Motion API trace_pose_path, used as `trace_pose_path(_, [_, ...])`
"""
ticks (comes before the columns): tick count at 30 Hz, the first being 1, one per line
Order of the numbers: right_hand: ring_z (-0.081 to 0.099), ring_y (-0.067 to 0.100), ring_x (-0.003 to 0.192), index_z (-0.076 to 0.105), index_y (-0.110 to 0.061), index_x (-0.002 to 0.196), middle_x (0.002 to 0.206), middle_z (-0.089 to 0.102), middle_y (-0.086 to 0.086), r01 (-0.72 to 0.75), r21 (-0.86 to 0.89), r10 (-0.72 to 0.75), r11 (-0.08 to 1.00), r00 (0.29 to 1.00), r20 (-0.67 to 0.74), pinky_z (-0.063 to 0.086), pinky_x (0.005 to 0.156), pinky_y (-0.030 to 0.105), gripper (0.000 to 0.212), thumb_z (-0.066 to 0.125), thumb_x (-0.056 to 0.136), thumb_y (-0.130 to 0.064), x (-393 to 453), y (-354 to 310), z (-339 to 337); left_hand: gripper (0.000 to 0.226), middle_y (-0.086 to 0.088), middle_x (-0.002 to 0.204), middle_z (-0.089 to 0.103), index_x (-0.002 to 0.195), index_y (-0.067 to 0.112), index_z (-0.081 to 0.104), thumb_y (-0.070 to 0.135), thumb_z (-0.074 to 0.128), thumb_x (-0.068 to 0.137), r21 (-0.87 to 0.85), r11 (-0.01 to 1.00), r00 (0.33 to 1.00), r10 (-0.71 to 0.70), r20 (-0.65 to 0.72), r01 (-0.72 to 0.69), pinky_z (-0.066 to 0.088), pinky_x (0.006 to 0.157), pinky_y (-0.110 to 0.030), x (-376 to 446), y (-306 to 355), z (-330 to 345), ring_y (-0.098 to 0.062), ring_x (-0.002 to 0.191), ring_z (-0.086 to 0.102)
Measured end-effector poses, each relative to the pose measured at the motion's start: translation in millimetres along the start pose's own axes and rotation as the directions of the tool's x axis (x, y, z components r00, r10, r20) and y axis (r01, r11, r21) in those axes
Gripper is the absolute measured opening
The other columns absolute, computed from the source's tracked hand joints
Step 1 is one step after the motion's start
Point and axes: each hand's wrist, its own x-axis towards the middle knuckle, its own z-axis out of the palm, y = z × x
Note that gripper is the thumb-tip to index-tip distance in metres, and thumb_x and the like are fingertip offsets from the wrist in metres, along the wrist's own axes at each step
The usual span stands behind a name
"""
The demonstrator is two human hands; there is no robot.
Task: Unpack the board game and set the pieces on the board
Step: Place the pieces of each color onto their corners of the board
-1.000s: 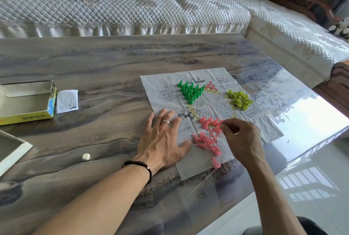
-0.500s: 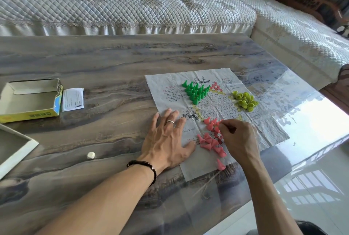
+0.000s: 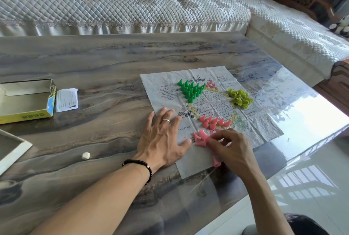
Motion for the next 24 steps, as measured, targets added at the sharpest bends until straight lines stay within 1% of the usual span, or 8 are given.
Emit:
trace_pose_path(5, [0.051, 0.000, 0.052, 0.073, -0.018, 0.072, 0.063, 0.064, 0.001, -0.084, 0.261, 0.087, 0.962, 0.996, 0.000, 0.041, 0.049, 0.012, 0.009, 0.074, 0.080, -0.018, -0.7, -2.3, -7.3, 0.078, -0.005, 0.161, 0.017, 0.149, 0.022, 0.026, 0.068, 0.028, 0.085, 0.004, 1.000, 1.000, 0.009, 0.008, -0.009, 0.009, 0.119, -0.052, -0.1, 0.0, -2.3, -0.022, 0.149, 0.005])
trace_pose_path(8, [0.054, 0.006, 0.054, 0.070, -0.006, 0.073, 0.064, 0.066, 0.005, -0.140, 0.516, 0.167, 0.845, 0.986, -0.005, 0.042, 0.049, 0.014, 0.009, 0.071, 0.081, -0.009, -3.4, -1.2, -14.6, 0.079, -0.005, 0.162, 0.015, 0.150, 0.022, 0.025, 0.068, 0.027, 0.086, 0.004, 1.000, 1.000, 0.010, 0.020, -0.010, 0.008, 0.119, -0.053, -0.1, -0.5, -3.0, -0.022, 0.149, 0.005])
trace_pose_path(10, [0.061, 0.010, 0.062, 0.068, -0.009, 0.068, 0.073, 0.072, 0.010, -0.155, 0.630, 0.211, 0.761, 0.977, -0.014, 0.045, 0.054, 0.017, 0.012, 0.070, 0.080, -0.005, -3.0, 1.8, -17.9, 0.079, -0.005, 0.162, 0.015, 0.150, 0.022, 0.025, 0.068, 0.027, 0.086, 0.006, 1.000, 1.000, 0.010, 0.019, -0.010, 0.008, 0.119, -0.052, -0.3, -0.3, -3.5, -0.022, 0.149, 0.005])
trace_pose_path(13, [0.064, 0.022, 0.070, 0.066, -0.014, 0.061, 0.080, 0.071, 0.023, -0.139, 0.710, 0.228, 0.691, 0.973, -0.032, 0.046, 0.065, 0.026, 0.023, 0.070, 0.077, 0.002, -0.3, 6.4, -20.4, 0.079, -0.005, 0.162, 0.015, 0.150, 0.022, 0.025, 0.068, 0.026, 0.086, 0.007, 1.000, 1.000, 0.013, 0.020, -0.013, 0.009, 0.119, -0.053, -0.8, 0.1, -3.9, -0.022, 0.149, 0.005])
trace_pose_path(15, [0.060, 0.020, 0.066, 0.064, -0.011, 0.064, 0.080, 0.069, 0.025, -0.136, 0.718, 0.234, 0.682, 0.972, -0.038, 0.045, 0.064, 0.028, 0.018, 0.071, 0.074, 0.002, 0.7, 6.1, -20.9, 0.079, -0.005, 0.162, 0.015, 0.149, 0.021, 0.025, 0.068, 0.025, 0.086, 0.009, 1.000, 1.000, 0.012, 0.020, -0.012, 0.008, 0.119, -0.052, -1.1, -0.2, -4.4, -0.022, 0.149, 0.004])
trace_pose_path(18, [0.052, 0.016, 0.057, 0.063, -0.007, 0.070, 0.066, 0.064, 0.013, -0.138, 0.696, 0.268, 0.705, 0.960, -0.081, 0.042, 0.057, 0.024, 0.015, 0.065, 0.080, 0.003, 2.2, 7.3, -17.4, 0.079, -0.006, 0.162, 0.014, 0.150, 0.021, 0.024, 0.068, 0.026, 0.086, 0.009, 1.000, 1.000, 0.015, 0.024, -0.015, 0.006, 0.120, -0.052, -1.1, 0.0, -5.0, -0.023, 0.150, 0.004])
trace_pose_path(20, [0.048, 0.015, 0.054, 0.064, -0.010, 0.071, 0.060, 0.060, 0.005, -0.137, 0.637, 0.279, 0.758, 0.952, -0.128, 0.040, 0.053, 0.024, 0.015, 0.064, 0.084, -0.002, 3.2, 10.2, -14.0, 0.079, -0.006, 0.162, 0.014, 0.150, 0.021, 0.024, 0.068, 0.027, 0.087, 0.004, 1.000, 1.000, 0.014, 0.022, -0.015, 0.007, 0.120, -0.052, -0.9, 0.2, -4.9, -0.023, 0.149, 0.004])
trace_pose_path(24, [0.048, 0.014, 0.055, 0.065, -0.011, 0.078, 0.065, 0.057, 0.004, -0.120, 0.387, 0.200, 0.914, 0.964, -0.174, 0.045, 0.048, 0.024, 0.012, 0.061, 0.087, -0.004, 6.4, 14.3, -9.2, 0.079, -0.006, 0.162, 0.015, 0.150, 0.021, 0.025, 0.068, 0.028, 0.086, 0.006, 1.000, 1.000, 0.011, 0.023, -0.011, 0.008, 0.119, -0.053, -1.1, -0.7, -3.9, -0.023, 0.150, 0.004])
